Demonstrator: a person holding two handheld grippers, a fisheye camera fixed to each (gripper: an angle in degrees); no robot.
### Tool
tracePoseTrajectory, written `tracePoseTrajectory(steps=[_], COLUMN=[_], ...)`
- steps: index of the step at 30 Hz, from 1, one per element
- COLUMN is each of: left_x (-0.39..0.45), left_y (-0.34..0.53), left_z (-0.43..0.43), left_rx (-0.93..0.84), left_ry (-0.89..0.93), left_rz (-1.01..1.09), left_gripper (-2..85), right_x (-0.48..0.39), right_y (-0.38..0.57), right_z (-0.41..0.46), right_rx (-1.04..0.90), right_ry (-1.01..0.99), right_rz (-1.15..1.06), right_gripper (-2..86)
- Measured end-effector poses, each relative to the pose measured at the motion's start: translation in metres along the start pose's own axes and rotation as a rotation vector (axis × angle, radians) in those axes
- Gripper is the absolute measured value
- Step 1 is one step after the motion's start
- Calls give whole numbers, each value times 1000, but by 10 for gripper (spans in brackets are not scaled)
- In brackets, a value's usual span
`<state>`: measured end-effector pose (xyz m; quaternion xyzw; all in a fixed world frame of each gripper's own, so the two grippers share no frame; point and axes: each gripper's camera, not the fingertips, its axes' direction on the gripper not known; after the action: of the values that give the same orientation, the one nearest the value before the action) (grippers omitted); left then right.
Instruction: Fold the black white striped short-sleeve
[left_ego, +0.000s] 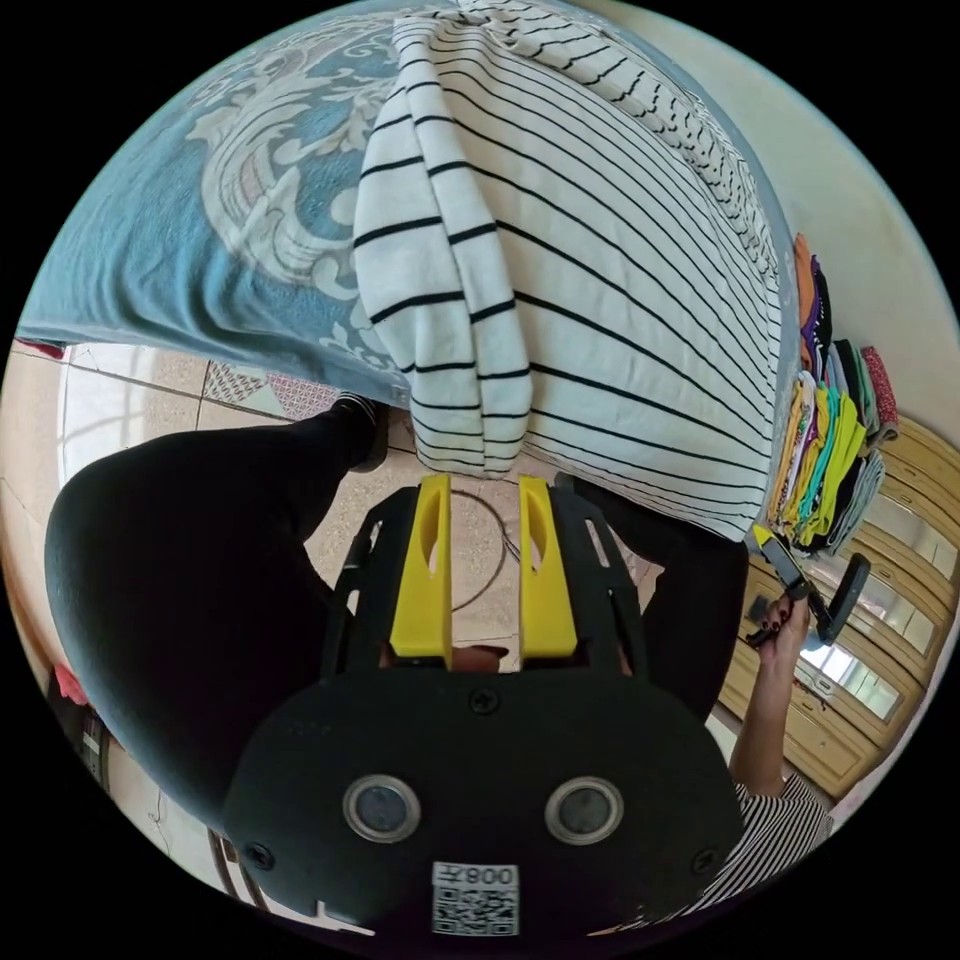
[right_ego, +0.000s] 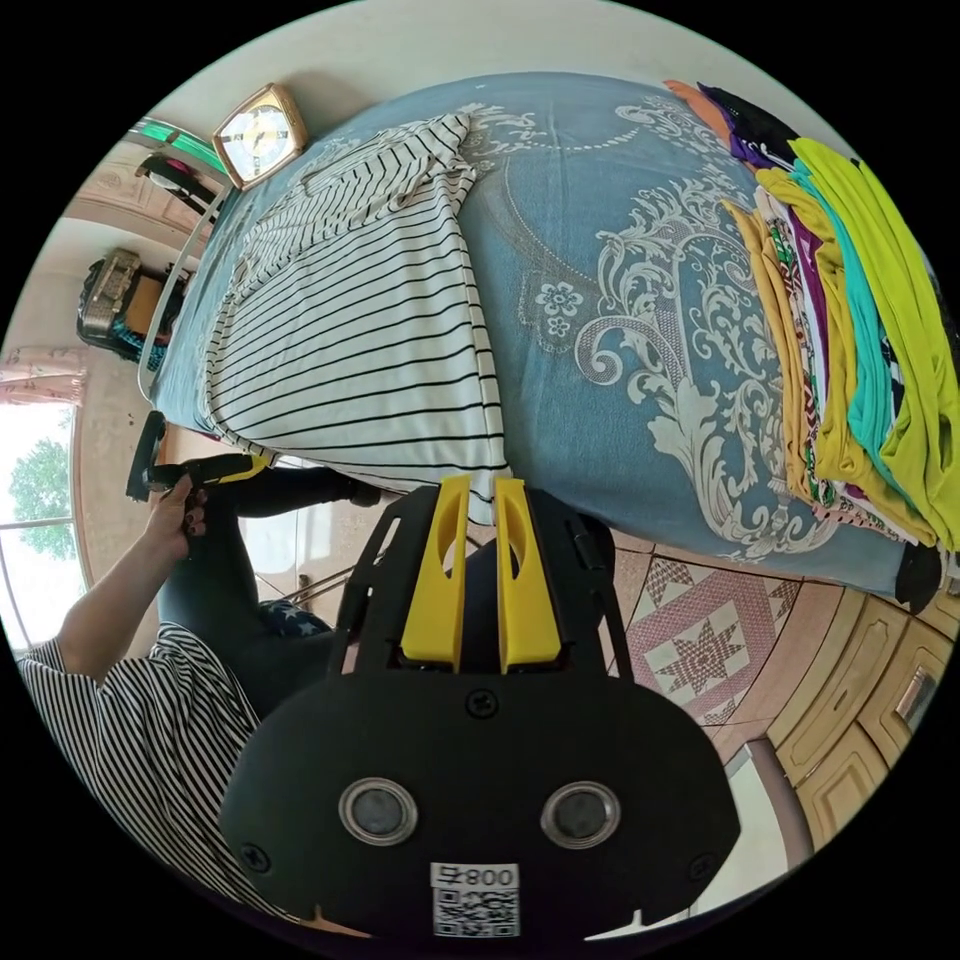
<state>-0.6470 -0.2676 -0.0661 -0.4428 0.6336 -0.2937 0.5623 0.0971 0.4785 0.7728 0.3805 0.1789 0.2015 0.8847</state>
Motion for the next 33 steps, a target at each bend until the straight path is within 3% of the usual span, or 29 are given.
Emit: tracePoseTrajectory(steps=[8,22,33], left_x=[-17,-75,-137], left_y=[37,143,200], left_z=[-31,-122,-162], left_rx=[53,141,177], left_ry=[41,231,290], left_rz=[-24,40,-2], left_gripper=[23,16,14], right_x=[7,36,40], right_y=[16,61,63], right_z=[5,4,32], right_rx=[-11,35,-64], right_ry=[-5,-74,-32], right_rz=[-6,44,27], right_gripper=[55,67,81])
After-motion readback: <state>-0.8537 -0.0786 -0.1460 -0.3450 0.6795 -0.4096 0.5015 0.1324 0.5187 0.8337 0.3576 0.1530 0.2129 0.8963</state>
